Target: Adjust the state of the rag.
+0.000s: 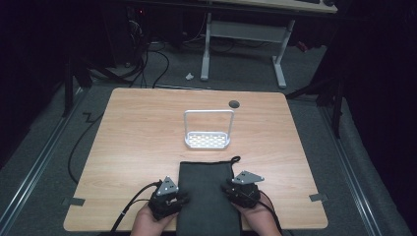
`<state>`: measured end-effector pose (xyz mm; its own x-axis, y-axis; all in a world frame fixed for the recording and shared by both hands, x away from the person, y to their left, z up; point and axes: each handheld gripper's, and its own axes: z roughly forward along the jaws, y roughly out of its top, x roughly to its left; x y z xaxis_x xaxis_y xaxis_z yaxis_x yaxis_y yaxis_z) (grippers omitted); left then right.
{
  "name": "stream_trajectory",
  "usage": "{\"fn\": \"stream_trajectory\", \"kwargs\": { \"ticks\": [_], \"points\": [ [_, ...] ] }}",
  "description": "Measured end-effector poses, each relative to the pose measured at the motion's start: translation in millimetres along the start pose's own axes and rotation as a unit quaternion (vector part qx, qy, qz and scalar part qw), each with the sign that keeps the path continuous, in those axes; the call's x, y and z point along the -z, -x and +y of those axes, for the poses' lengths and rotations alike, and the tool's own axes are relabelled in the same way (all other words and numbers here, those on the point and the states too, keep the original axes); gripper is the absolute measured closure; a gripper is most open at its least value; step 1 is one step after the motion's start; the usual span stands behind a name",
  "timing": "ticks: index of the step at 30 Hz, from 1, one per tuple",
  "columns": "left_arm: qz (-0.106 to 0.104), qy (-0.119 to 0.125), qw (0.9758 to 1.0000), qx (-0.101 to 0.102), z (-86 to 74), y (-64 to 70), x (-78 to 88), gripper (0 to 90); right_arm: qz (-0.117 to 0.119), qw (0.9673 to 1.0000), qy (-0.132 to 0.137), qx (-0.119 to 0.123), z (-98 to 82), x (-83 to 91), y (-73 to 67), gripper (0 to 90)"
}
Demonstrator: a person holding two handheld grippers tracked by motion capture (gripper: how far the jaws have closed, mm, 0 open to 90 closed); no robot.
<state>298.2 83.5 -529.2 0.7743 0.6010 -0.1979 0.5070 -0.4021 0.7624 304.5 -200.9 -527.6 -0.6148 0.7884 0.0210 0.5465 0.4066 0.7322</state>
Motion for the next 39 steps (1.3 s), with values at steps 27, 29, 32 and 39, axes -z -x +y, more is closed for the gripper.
{"fn": "stream_trajectory", "kwargs": {
  "ticks": [27,29,32,39],
  "points": [
    [0.104,0.002,0.9907,0.087,55.0,-68.2,-46.7,39.7,0.006,0.9999,0.012,-0.008,0.0,6.7,0.4,52.4],
    [0.104,0.006,0.9907,0.087,54.8,-67.6,-47.8,43.0,0.004,0.9998,0.02,-0.007,1.1,9.6,1.5,52.4],
    [0.099,0.008,0.9924,0.073,53.6,-62.7,-49.8,54.5,-0.001,0.9996,0.026,-0.013,1.0,12.4,3.4,50.9],
    [0.083,0.018,0.9939,0.07,48.7,-61.9,-49.3,77.0,-0.024,0.9985,0.041,-0.025,-1.3,15.2,11.5,47.4]
  ]
}}
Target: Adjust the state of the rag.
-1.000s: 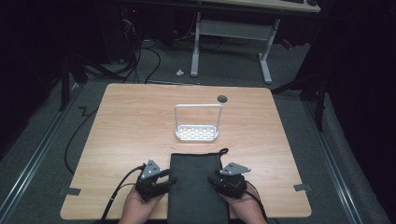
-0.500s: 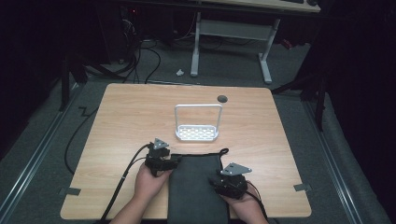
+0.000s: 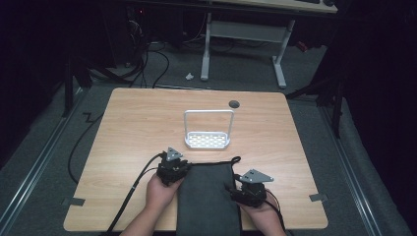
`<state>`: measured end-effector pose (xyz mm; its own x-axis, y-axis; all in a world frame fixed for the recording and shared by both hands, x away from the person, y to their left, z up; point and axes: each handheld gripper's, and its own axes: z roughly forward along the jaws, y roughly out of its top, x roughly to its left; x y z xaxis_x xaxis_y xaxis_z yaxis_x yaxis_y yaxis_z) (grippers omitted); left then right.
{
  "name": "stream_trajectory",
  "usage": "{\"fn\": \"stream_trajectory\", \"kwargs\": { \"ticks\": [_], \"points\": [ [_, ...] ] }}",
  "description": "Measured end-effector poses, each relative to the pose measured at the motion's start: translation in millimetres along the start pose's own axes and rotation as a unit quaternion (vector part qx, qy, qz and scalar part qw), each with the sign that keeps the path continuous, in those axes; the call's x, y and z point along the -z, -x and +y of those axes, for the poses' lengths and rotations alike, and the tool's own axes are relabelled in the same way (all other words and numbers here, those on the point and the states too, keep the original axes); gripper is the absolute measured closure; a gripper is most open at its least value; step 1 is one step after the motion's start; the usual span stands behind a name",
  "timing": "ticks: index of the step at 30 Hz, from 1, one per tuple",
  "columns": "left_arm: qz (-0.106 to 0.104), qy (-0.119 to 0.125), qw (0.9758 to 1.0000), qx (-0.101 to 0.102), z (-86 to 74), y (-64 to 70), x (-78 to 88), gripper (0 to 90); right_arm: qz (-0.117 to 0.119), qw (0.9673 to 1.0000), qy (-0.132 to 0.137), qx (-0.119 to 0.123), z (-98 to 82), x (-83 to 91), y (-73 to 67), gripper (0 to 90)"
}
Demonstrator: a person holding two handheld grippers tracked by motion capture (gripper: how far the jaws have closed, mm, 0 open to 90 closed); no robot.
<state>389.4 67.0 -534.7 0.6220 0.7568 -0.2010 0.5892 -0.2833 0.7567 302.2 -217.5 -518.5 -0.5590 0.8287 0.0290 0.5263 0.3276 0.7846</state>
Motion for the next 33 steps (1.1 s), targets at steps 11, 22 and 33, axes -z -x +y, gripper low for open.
{"fn": "stream_trajectory", "kwargs": {
  "ticks": [11,22,33],
  "points": [
    [-0.005,0.005,1.0,0.001,-2.0,-0.4,3.0,78.2,-0.031,0.9993,0.002,-0.018,10.4,-7.6,17.2,50.9],
    [-0.014,0.005,0.9998,0.012,-1.4,-2.9,2.1,77.3,-0.038,0.9971,-0.049,-0.044,33.0,-47.8,33.6,45.2],
    [-0.015,0.004,0.9997,0.018,-1.1,-3.9,1.6,76.7,-0.025,0.9961,-0.064,-0.055,36.3,-55.5,30.9,39.5]
  ]
}}
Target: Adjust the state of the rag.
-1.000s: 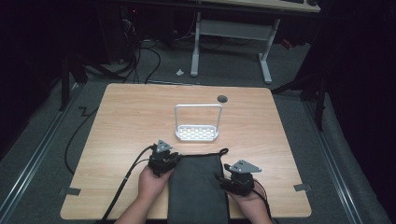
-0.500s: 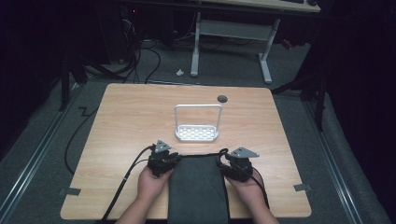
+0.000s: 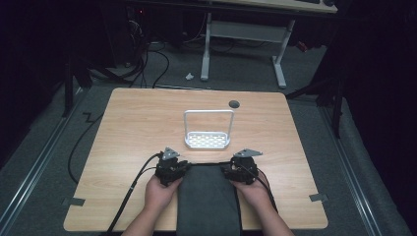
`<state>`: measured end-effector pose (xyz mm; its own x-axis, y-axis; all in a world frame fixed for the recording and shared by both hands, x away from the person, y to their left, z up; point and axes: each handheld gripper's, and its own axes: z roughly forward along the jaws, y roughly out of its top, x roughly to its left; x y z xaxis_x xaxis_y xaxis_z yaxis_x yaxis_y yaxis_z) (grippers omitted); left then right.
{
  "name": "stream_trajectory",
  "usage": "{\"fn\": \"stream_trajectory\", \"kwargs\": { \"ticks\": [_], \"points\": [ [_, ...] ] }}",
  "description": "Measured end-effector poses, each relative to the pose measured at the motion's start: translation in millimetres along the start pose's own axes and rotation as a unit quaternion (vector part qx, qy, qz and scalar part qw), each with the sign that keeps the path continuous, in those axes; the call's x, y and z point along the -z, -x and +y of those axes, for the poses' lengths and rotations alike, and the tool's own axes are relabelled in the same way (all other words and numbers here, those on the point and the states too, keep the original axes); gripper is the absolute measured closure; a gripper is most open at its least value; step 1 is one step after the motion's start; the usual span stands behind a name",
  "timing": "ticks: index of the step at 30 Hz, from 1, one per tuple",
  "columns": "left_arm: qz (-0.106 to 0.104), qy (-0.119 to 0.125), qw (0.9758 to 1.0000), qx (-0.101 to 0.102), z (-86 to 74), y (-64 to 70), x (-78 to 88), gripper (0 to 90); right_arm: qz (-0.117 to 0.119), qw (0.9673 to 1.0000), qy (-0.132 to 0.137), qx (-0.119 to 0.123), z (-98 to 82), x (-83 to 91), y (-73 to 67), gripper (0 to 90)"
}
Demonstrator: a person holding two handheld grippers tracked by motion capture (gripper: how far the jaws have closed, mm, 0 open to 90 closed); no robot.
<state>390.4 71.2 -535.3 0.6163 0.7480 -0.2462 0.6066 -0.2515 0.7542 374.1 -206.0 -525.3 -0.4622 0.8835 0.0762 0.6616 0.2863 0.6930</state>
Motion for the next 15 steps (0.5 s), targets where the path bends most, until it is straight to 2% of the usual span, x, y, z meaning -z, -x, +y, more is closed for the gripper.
{"fn": "stream_trajectory", "kwargs": {
  "ticks": [10,15],
  "points": [
    [-0.002,0.0,1.0,0.002,0.1,-0.8,-0.2,76.5,0.003,0.9999,0.003,0.012,-1.7,0.5,-2.4,44.0],
    [-0.003,-0.001,1.0,0.003,0.2,-1.1,-0.2,76.4,0.004,0.9999,0.004,0.009,-2.3,1.0,-3.1,45.1]
  ]
}}
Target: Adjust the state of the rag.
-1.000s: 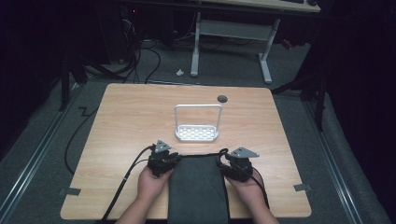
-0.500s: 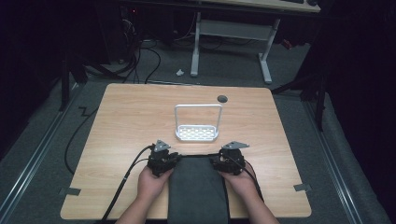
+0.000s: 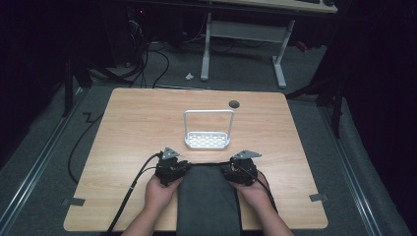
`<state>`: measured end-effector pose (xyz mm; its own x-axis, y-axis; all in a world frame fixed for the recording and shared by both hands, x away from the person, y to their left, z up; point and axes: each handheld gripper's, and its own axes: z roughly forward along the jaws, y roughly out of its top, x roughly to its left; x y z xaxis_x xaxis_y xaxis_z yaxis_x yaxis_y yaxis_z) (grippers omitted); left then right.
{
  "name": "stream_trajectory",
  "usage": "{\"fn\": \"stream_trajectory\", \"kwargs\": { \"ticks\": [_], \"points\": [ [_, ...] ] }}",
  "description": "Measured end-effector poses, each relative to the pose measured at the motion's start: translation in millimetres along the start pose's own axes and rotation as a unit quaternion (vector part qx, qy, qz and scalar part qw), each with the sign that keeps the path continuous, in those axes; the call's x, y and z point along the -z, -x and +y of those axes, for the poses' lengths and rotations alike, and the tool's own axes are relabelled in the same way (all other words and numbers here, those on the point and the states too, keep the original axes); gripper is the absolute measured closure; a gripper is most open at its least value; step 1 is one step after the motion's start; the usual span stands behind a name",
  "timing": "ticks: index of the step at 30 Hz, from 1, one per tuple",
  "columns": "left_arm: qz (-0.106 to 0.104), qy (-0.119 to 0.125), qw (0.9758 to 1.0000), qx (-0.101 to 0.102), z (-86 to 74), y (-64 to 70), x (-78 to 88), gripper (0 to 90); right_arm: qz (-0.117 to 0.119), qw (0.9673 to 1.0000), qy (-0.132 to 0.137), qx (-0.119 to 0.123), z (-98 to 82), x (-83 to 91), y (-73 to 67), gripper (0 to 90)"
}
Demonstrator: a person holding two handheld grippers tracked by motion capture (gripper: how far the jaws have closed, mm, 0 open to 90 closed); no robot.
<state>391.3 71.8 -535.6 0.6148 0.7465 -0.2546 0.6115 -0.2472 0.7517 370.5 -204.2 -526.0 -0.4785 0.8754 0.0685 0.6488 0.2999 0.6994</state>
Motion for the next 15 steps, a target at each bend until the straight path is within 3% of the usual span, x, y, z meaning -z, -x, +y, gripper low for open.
{"fn": "stream_trajectory", "kwargs": {
  "ticks": [4,10,11,12,15],
  "points": [
    [0.0,0.0,1.0,0.0,0.0,-0.1,0.0,76.4,0.002,1.0,0.004,0.001,-1.3,0.1,-1.1,45.6],
    [0.001,0.001,1.0,-0.001,-0.2,0.7,0.1,76.8,0.009,0.9998,0.014,0.015,-6.1,1.9,-9.1,67.3],
    [0.001,0.001,1.0,-0.001,-0.2,0.7,0.1,77.0,0.009,0.9998,0.014,0.015,-6.1,1.9,-9.1,67.3],
    [0.003,0.003,1.0,-0.004,-0.4,1.1,0.2,77.3,0.014,0.9997,0.015,0.015,-6.9,2.1,-10.8,73.7],
    [0.002,0.005,1.0,-0.004,-0.6,1.4,0.9,77.9,0.015,0.9996,0.015,0.02,-7.0,2.2,-12.8,77.7]
  ]
}}
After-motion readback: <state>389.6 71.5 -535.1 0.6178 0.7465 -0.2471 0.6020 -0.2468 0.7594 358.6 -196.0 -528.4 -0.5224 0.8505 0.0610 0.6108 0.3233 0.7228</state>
